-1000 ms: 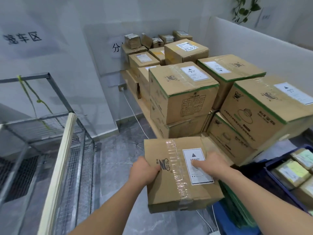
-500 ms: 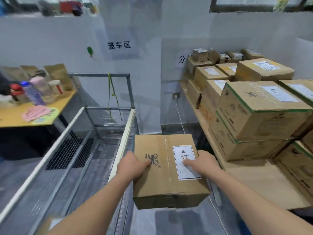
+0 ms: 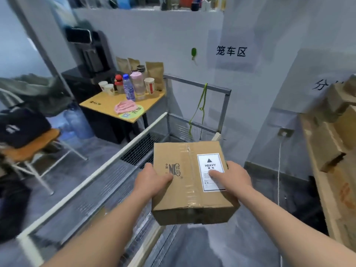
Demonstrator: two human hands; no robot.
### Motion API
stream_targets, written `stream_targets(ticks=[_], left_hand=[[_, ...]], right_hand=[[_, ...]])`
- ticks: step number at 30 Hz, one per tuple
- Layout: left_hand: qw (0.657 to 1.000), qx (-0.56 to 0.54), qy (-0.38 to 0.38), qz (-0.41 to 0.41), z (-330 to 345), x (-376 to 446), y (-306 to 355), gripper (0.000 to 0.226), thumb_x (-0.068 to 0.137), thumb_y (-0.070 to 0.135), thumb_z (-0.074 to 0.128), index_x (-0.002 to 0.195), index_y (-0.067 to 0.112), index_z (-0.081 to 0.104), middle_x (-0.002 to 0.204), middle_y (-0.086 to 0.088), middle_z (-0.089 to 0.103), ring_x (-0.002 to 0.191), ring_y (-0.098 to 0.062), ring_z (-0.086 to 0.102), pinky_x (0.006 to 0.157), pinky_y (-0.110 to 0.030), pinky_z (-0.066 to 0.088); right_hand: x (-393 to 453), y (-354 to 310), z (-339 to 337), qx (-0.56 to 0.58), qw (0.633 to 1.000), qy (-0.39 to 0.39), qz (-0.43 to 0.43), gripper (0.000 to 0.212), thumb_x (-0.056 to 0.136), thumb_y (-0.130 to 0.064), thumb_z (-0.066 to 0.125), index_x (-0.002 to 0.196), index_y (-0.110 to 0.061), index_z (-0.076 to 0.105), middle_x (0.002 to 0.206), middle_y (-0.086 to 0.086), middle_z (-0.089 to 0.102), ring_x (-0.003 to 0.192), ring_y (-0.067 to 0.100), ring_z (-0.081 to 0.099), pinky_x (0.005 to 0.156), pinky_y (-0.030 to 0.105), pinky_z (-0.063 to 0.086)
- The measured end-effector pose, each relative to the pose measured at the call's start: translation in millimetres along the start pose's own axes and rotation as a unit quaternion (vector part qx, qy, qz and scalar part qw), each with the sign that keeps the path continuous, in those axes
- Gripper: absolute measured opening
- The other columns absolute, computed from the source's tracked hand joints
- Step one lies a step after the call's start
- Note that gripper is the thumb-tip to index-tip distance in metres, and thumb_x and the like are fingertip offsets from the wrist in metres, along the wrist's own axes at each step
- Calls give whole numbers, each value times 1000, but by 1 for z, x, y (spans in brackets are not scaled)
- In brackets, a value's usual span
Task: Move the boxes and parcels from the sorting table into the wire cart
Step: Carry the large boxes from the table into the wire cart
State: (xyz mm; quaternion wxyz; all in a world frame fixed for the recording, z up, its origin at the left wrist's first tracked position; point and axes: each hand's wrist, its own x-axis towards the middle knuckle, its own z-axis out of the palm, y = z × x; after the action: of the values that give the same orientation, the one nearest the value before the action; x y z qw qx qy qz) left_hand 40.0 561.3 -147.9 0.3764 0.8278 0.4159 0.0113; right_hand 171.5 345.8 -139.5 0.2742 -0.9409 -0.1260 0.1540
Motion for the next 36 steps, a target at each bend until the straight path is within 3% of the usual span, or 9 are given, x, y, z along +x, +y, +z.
stream_targets(ticks=[4, 10, 16, 21, 24, 27, 29, 32, 36], left_hand=[[997, -20, 47, -56, -6, 26, 10, 51, 76, 49, 73, 112, 21, 50, 100, 7, 60, 95, -20, 60, 82, -38, 52], [988, -41, 97, -117, -18, 50, 8, 51, 77, 48, 72, 112, 19, 50, 92, 9, 56, 90, -21, 58, 74, -35, 47], [976, -89, 114, -163, -29, 69, -24, 55, 68, 45, 75, 112, 21, 53, 103, 6, 65, 95, -18, 63, 85, -39, 54], [969, -112, 117, -188, -38, 95, -69, 51, 73, 33, 79, 113, 21, 51, 102, 6, 64, 95, -20, 63, 83, -38, 54], [962, -142, 113, -204, -39, 109, -99, 51, 67, 34, 78, 111, 24, 54, 100, 9, 68, 90, -14, 64, 73, -34, 54], [960, -141, 105, -219, -35, 122, -127, 46, 70, 27, 79, 110, 23, 56, 97, 10, 67, 85, -10, 62, 58, -24, 43], [957, -141, 101, -233, -29, 127, -142, 48, 75, 18, 79, 111, 24, 50, 98, 10, 62, 87, -11, 58, 62, -25, 44], [952, -144, 91, -256, -16, 134, -167, 54, 75, 11, 77, 119, 23, 49, 103, 8, 62, 93, -15, 61, 80, -33, 54], [942, -143, 82, -291, 9, 145, -198, 53, 81, 14, 72, 126, 23, 47, 104, 8, 60, 95, -18, 59, 84, -32, 52]], right_hand=[[59, -23, 2, -7, 998, -38, -53, 32, 82, -51, 67, 105, -29, 63, 107, -5, 71, 90, 20, 62, 66, 33, 47], [116, -62, 18, -3, 990, -77, -114, 51, 80, -55, 70, 120, -25, 62, 116, -3, 71, 102, 23, 65, 86, 41, 55], [144, -99, 59, -24, 980, -128, -151, 52, 81, -54, 70, 123, -26, 59, 120, -4, 70, 106, 23, 65, 87, 41, 53], [157, -132, 107, -40, 973, -169, -155, 51, 78, -50, 72, 120, -26, 58, 115, -6, 70, 103, 22, 65, 86, 42, 54], [164, -148, 139, -61, 966, -191, -161, 47, 77, -45, 74, 117, -26, 57, 113, -7, 70, 100, 20, 65, 85, 41, 54], [170, -158, 168, -72, 962, -211, -159, 45, 78, -38, 76, 116, -25, 56, 111, -6, 69, 98, 20, 64, 81, 38, 53], [173, -161, 187, -81, 960, -221, -154, 43, 78, -35, 76, 113, -25, 55, 109, -6, 69, 96, 20, 64, 78, 37, 52], [178, -160, 215, -93, 955, -240, -149, 40, 78, -29, 78, 109, -25, 53, 109, -4, 69, 95, 20, 64, 75, 35, 49], [190, -153, 253, -118, 945, -266, -148, 39, 79, -24, 79, 104, -26, 50, 111, -2, 69, 97, 24, 64, 75, 34, 47]])
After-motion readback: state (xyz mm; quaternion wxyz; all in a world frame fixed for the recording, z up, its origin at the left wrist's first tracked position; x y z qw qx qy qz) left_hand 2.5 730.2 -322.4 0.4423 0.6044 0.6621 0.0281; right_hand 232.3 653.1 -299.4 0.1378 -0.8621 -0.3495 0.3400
